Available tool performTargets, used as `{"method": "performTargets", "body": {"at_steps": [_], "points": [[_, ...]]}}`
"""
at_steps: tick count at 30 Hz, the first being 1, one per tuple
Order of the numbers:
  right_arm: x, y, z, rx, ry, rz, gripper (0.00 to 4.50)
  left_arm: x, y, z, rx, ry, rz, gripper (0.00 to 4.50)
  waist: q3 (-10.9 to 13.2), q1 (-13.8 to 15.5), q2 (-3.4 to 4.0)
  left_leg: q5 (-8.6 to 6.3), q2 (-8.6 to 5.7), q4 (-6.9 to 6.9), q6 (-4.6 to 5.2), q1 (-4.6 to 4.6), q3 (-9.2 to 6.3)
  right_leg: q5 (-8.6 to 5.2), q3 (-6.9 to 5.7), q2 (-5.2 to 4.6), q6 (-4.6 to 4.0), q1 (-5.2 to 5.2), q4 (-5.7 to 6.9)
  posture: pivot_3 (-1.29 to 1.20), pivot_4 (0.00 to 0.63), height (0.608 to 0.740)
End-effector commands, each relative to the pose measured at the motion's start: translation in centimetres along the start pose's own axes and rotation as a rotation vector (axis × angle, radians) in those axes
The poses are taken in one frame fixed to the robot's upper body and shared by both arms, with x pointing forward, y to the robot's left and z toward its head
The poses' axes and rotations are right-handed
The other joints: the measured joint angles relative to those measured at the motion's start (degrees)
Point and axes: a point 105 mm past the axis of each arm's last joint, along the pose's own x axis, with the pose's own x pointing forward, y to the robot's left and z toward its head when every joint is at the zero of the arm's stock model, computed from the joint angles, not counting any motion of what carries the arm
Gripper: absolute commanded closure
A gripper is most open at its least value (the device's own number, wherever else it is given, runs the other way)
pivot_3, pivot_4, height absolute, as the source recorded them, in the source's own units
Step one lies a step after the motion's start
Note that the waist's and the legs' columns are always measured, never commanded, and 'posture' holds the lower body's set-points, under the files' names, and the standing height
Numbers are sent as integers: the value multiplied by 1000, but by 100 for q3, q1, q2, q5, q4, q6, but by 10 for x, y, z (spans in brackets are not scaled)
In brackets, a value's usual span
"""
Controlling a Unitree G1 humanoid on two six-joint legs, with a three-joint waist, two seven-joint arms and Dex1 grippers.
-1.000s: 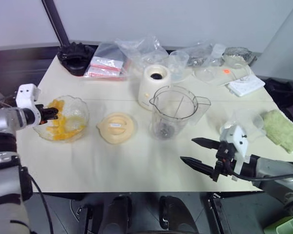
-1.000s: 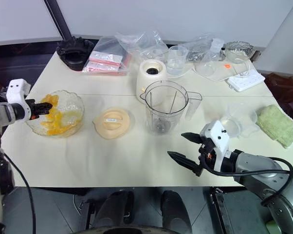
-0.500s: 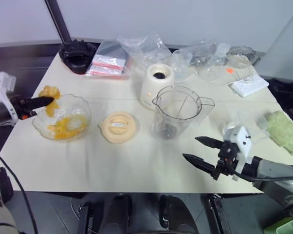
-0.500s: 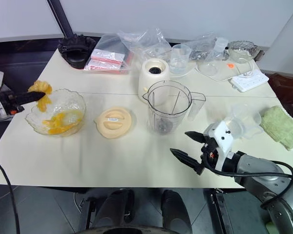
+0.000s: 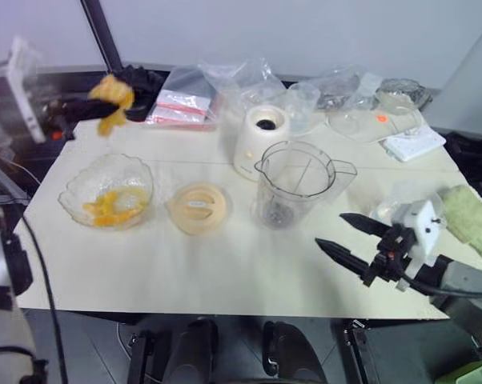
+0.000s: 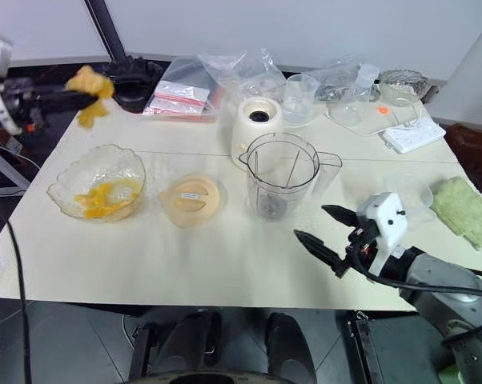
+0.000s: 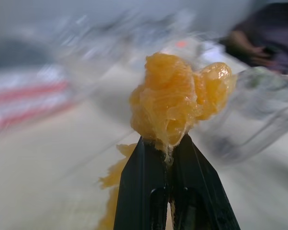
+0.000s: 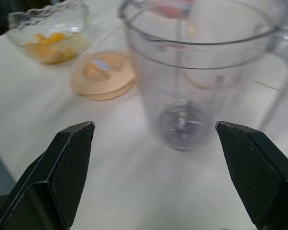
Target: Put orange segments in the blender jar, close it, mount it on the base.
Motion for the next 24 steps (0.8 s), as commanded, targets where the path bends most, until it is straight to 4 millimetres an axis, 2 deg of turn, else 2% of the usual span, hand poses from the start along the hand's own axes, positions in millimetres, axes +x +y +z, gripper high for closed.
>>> {"method": "performTargets", "body": {"at_steps": [1, 4, 9, 14, 17, 22, 24], "points": [[-8, -13, 12, -42, -50, -62, 214, 30, -29, 28, 75, -36, -161, 4453, 0, 14, 0, 1, 0, 2, 1, 1, 0, 0, 0, 2, 3, 0, 6, 0, 150, 740], [-14, -22, 19, -59, -72, -110, 214, 80, -54, 41, 83, -65, -336, 4453, 1, 57, 0, 1, 4, 18, 2, -1, 1, 7, -1, 25, 23, 2, 19, 0, 150, 740], [-21, -22, 24, -74, -86, -164, 214, 120, -73, 35, 82, -61, -471, 4453, 6, -87, 17, -1, 8, 42, 5, 2, 1, 6, 8, 33, 19, 5, 32, 0, 150, 740], [-23, -12, 22, -66, -87, -191, 214, 167, -93, 23, 70, -70, -558, 4453, 7, -112, 20, -1, 10, 56, 6, -1, -8, 12, 7, 39, 29, 5, 39, 0, 150, 740], [-25, -9, 25, -72, -100, -212, 214, 192, -100, 2, 53, -19, -563, 4453, 7, -121, 20, -2, 11, 69, 7, -5, -6, 13, 11, 36, 31, 5, 38, 0, 150, 740], [-25, -6, 28, -74, -104, -215, 214, 221, -106, -26, 67, 60, -514, 4453, 7, -108, 20, -5, 11, 75, 12, -6, -4, 16, 17, 32, 36, 6, 35, 0, 150, 740], [-24, -4, 28, -73, -105, -215, 214, 227, -107, -34, 85, 80, -501, 4453, 7, -110, 20, -6, 11, 74, 13, -7, -4, 17, 17, 32, 37, 6, 35, 0, 150, 740]]}}
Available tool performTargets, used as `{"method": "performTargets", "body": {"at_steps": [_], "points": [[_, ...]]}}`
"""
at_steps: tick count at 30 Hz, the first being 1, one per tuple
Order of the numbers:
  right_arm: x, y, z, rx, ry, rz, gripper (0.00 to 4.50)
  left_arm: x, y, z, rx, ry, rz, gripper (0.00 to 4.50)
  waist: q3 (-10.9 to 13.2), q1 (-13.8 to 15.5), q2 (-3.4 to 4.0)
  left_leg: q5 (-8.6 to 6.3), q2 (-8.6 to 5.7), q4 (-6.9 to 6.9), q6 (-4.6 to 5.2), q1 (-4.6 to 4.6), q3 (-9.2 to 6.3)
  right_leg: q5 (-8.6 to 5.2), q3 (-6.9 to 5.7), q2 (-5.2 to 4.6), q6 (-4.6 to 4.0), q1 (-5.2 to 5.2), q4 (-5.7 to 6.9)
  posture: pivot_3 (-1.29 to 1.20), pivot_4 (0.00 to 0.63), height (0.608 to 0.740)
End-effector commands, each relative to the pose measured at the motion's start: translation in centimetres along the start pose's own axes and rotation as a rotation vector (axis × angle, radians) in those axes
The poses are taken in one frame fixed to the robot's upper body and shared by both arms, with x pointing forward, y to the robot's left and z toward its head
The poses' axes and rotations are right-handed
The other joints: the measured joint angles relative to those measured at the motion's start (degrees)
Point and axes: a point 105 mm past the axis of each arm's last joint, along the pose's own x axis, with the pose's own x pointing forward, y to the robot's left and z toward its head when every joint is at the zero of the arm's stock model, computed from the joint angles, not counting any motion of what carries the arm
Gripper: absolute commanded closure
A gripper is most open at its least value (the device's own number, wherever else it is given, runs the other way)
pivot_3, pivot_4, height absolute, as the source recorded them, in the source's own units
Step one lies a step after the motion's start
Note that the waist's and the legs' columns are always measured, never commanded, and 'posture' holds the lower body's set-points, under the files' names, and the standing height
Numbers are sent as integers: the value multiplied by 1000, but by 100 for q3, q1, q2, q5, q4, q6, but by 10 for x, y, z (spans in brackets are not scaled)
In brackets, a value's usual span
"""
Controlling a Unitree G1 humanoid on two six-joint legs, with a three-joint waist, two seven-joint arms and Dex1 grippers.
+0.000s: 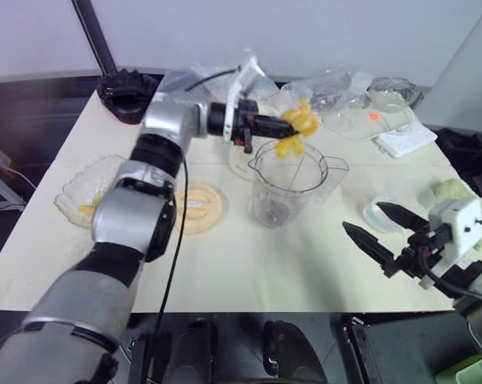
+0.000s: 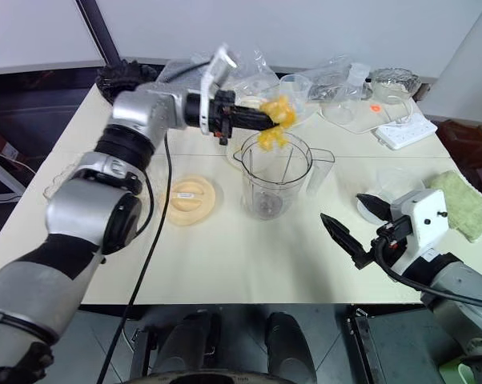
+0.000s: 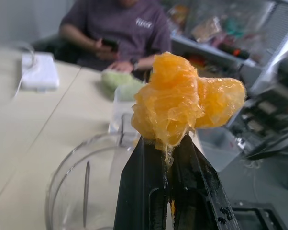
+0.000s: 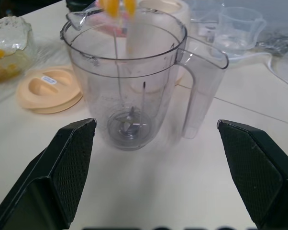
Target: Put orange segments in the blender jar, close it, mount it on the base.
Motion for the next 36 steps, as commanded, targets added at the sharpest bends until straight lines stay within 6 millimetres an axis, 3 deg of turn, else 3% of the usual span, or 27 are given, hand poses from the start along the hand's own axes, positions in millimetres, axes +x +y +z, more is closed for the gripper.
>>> {"method": "performTargets", "body": {"at_steps": [1, 3, 6, 13, 18, 22, 25, 28, 32, 36], "points": [[-2, 5, 11, -33, -36, 3, 214, 10, 1, 6, 85, 31, 26, 4453, 0, -3, 0, -1, 0, 0, 1, 0, 0, 0, 0, 0, 1, 0, -1, 0, 150, 740], [-2, 5, 11, -32, -37, 0, 214, 19, 3, -2, 94, 61, 45, 4453, 0, 2, 0, -3, 0, 0, 5, -1, 0, 0, 0, 0, 1, 0, -2, 0, 150, 740], [-3, 5, 11, -31, -37, -3, 214, 25, 6, -8, 100, 94, 77, 3548, 0, 4, 0, -3, 0, 0, 6, -2, 1, 1, 0, 0, 2, 0, -4, 0, 150, 740], [-5, 4, 10, -33, -33, -14, 214, 27, 5, -10, 147, 139, 64, 40, 0, 2, 1, -4, 1, 0, 7, -1, 0, 0, 0, 1, 1, 0, -4, 0, 150, 740], [-5, 5, 6, -21, -27, -19, 214, 23, 3, 12, 154, 60, 59, 40, 0, 0, 1, -4, 2, 0, 7, -2, 0, 0, 0, 0, 0, 0, -5, 0, 150, 740], [-5, 0, -2, -4, -12, -34, 214, 18, -7, 47, 163, -65, 21, 40, 0, 0, 1, -5, 2, 0, 7, -2, 0, 0, -1, 0, 0, 0, -6, 0, 150, 740], [-5, -8, -9, 4, -11, -77, 214, 4, -12, 77, 188, -161, 24, 40, 0, -1, 1, -5, 2, 0, 8, -3, 0, 0, -1, 0, 0, 0, -7, 0, 150, 740], [-9, -24, -16, -12, -20, -181, 214, -21, -11, 100, 245, -244, 89, 40, 0, -15, 3, -6, 2, 0, 9, -2, 1, 0, 0, 0, 1, 0, -8, 0, 150, 740], [-18, -53, -31, -43, -13, -395, 214, -65, -11, 86, 319, -187, 166, 40, -14, -42, 48, -6, 7, -6, 9, 4, 1, 0, 0, 3, 1, 0, -4, 0, 150, 740], [-24, -70, -46, -26, 4, -508, 214, -80, -28, 55, 323, -122, 145, 40, -18, -11, 73, -6, 9, -6, 9, 9, 2, 0, 5, 5, -2, 0, 3, 0, 150, 740]]}}
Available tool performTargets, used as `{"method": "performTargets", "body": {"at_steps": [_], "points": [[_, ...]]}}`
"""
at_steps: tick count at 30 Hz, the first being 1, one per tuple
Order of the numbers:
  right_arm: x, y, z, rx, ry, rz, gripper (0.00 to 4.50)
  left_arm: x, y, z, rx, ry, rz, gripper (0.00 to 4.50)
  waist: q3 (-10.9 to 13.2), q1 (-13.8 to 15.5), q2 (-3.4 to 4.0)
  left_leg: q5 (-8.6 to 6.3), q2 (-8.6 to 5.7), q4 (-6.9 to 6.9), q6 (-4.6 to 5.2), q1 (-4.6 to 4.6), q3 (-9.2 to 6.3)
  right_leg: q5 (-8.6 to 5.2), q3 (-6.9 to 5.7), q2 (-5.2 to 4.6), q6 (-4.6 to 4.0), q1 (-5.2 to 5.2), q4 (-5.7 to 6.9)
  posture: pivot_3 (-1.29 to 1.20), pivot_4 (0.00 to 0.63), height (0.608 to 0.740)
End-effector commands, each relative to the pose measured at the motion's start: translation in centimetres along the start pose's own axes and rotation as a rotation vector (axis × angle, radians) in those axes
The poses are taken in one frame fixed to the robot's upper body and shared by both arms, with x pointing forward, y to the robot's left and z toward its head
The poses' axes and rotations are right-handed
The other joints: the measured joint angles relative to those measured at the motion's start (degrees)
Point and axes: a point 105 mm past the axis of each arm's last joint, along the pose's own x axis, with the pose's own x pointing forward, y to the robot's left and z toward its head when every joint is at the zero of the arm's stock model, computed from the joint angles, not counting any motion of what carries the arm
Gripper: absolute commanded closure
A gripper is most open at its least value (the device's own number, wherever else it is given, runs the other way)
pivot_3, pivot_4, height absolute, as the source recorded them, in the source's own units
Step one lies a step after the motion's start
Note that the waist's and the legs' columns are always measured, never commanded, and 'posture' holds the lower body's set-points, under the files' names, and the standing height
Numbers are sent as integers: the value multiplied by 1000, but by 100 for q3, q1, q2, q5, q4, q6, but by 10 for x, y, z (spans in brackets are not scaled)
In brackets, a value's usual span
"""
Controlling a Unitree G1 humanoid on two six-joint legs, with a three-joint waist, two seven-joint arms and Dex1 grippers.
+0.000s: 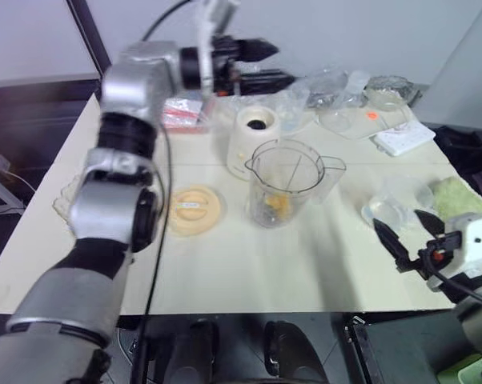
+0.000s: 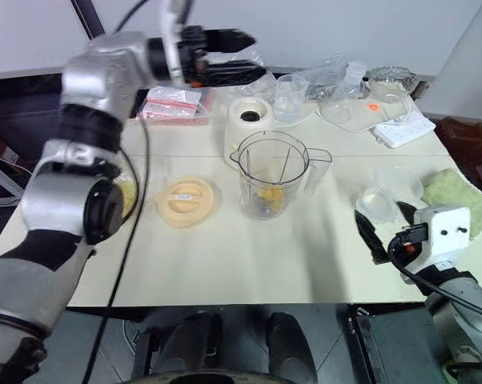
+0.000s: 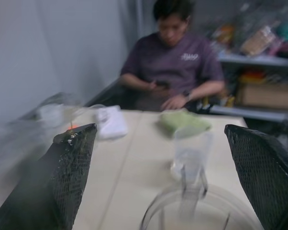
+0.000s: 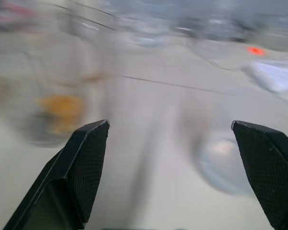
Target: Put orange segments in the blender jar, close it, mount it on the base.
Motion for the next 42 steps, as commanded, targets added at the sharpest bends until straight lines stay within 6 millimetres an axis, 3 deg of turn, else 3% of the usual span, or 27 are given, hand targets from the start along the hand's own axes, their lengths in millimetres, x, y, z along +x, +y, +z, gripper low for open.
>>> {"method": "performTargets", "body": {"at_steps": [1, 6, 11, 21, 42], "points": [[1, -14, -2, -26, -17, -87, 214, -6, -33, -3, 46, 26, -94, 40, 0, 17, 2, 0, -1, 1, 0, 0, 1, 1, 1, -1, -2, 0, -1, 0, 150, 740], [7, -45, -29, -14, 44, -297, 214, -27, -84, -42, 31, 103, -159, 40, 1, 6, 2, 0, -6, 8, 0, -5, 2, 0, 8, -13, -4, 7, -9, 0, 150, 740], [21, -80, -51, -8, 113, -437, 214, -41, -104, -58, -18, 138, -119, 40, 4, 6, 11, 1, -5, 9, 1, 7, 10, 9, 12, -12, -19, 8, -6, 0, 150, 740], [64, -109, -65, 7, 121, -468, 214, -60, -117, -65, -86, 191, -85, 40, 5, -129, 35, 5, -5, 5, 7, 25, 17, 11, 14, 0, -22, 18, -4, 0, 150, 740], [99, -122, -68, 13, 86, -462, 214, -73, -116, -71, -109, 261, -37, 40, 7, -164, 36, 5, -7, -2, 8, 36, 28, 10, 25, 1, -18, 25, -5, 0, 150, 740]]}}
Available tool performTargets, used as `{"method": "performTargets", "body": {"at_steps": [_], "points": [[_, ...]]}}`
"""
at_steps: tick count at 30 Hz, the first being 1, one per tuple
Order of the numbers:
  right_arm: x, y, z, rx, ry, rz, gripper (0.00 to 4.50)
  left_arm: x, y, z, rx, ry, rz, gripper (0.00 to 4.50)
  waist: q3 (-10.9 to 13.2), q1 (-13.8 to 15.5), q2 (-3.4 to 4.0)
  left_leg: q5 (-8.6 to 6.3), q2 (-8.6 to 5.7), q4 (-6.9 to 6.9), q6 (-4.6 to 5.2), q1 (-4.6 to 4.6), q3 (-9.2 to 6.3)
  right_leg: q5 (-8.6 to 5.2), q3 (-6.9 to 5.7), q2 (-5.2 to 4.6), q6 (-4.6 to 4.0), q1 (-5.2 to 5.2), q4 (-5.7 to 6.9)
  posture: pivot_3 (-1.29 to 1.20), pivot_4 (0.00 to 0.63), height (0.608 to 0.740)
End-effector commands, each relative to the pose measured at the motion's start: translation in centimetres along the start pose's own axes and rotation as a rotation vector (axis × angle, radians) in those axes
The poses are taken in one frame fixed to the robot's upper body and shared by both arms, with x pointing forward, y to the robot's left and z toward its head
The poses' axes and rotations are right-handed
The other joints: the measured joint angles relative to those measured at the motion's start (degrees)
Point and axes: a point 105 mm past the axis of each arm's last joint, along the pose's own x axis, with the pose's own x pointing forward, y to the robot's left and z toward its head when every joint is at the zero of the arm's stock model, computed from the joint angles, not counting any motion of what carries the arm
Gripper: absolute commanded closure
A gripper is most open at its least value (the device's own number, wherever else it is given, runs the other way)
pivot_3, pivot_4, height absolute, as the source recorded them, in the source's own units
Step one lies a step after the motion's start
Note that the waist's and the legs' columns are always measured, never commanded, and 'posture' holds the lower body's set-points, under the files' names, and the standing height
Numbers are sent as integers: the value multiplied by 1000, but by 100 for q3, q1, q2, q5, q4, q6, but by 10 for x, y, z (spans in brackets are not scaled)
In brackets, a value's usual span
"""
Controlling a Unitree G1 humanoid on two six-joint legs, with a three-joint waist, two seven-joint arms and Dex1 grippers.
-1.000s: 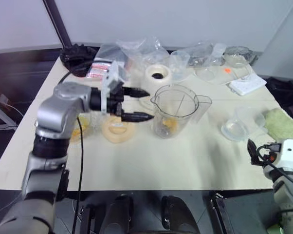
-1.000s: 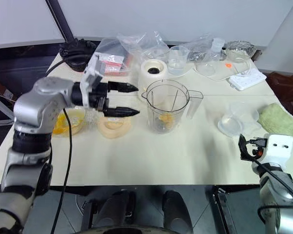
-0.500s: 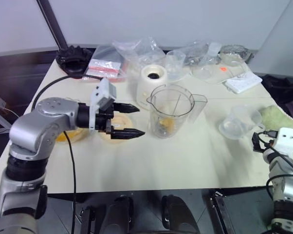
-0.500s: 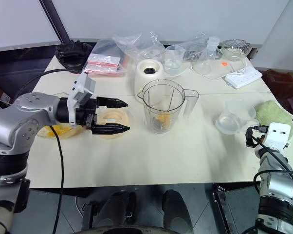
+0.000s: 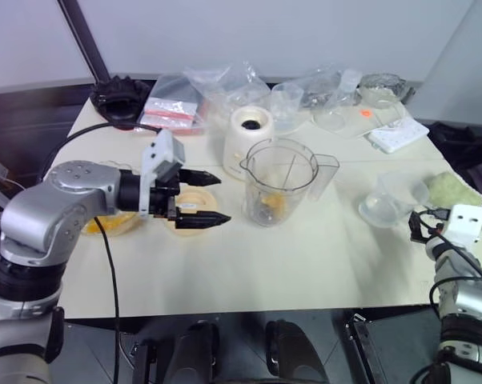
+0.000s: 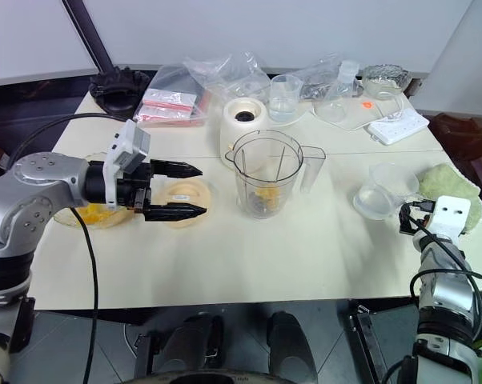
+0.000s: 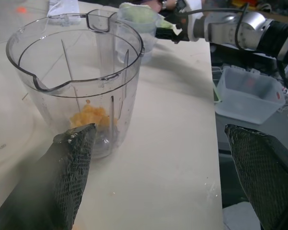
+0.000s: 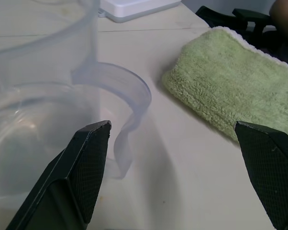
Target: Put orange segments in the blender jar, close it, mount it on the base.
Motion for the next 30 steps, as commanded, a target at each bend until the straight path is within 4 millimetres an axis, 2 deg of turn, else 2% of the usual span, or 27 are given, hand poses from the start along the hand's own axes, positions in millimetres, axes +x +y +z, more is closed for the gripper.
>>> {"method": "performTargets", "body": {"at_steps": [1, 5, 6, 8, 14, 15, 19, 22, 26, 29, 30], "points": [[11, -9, 14, -33, -41, -20, 214, -3, -3, 6, 24, -5, -2, 40, 1, -6, 0, 0, 0, 0, 0, 2, 1, 0, 1, 0, 0, 1, 0, 0, 150, 740], [22, -5, 14, -40, -36, -17, 214, -9, -4, 3, 12, 16, 2, 40, 1, -22, -1, 0, -1, -3, 0, 5, 5, 0, 3, 1, 0, 1, -1, 0, 150, 740], [25, -4, 14, -40, -37, -17, 476, -11, -4, 1, 9, 24, 8, 9, 2, -30, -2, 0, -1, -5, 0, 5, 6, 0, 3, 1, 0, 1, -1, 0, 150, 740], [28, -3, 16, -38, -41, -16, 1121, -15, -2, -1, 3, 39, 26, 0, 3, -36, -1, 0, -1, -8, 0, 9, 9, 0, 5, 3, 0, 1, -1, 0, 150, 740], [33, 2, 20, -19, -66, -16, 4116, -24, 0, -5, -9, 55, 64, 0, 6, -2, 0, 0, 0, -10, 0, 10, 10, -1, 9, 1, 0, 3, -4, 0, 150, 740], [33, 3, 20, -18, -68, -14, 4465, -24, 1, -5, -9, 56, 68, 0, 6, -8, 0, 0, -1, -10, 0, 10, 10, -1, 9, 0, 0, 5, -6, 0, 150, 740], [34, 10, 23, -10, -84, 14, 4465, -25, 3, -5, -7, 56, 83, 0, 8, -15, -3, 0, -1, -10, 0, 13, 12, -1, 13, 0, 0, 12, -11, 0, 150, 740], [36, 15, 37, -41, -127, 45, 4465, -28, 8, -5, -3, 56, 107, 0, 8, -19, -2, 0, -1, -12, 0, 17, 12, -1, 13, 1, 0, 11, -10, 0, 150, 740], [35, 25, 85, -133, -267, 105, 4465, -38, 20, -2, -5, 49, 158, 0, 25, -62, 11, 0, 0, -17, 0, 26, 16, 0, 15, 3, 0, 11, -5, 0, 150, 740], [32, 28, 111, -167, -327, 126, 4465, -42, 24, -1, -4, 48, 172, 0, 37, -109, 24, 0, 0, -18, 0, 26, 18, 0, 17, 2, 1, 9, -1, 0, 150, 740], [29, 31, 132, -205, -375, 141, 4465, -45, 27, 0, -3, 45, 182, 0, 38, -119, 26, 0, 0, -21, 0, 26, 19, 0, 18, 2, 3, 8, -2, 0, 150, 740]]}}
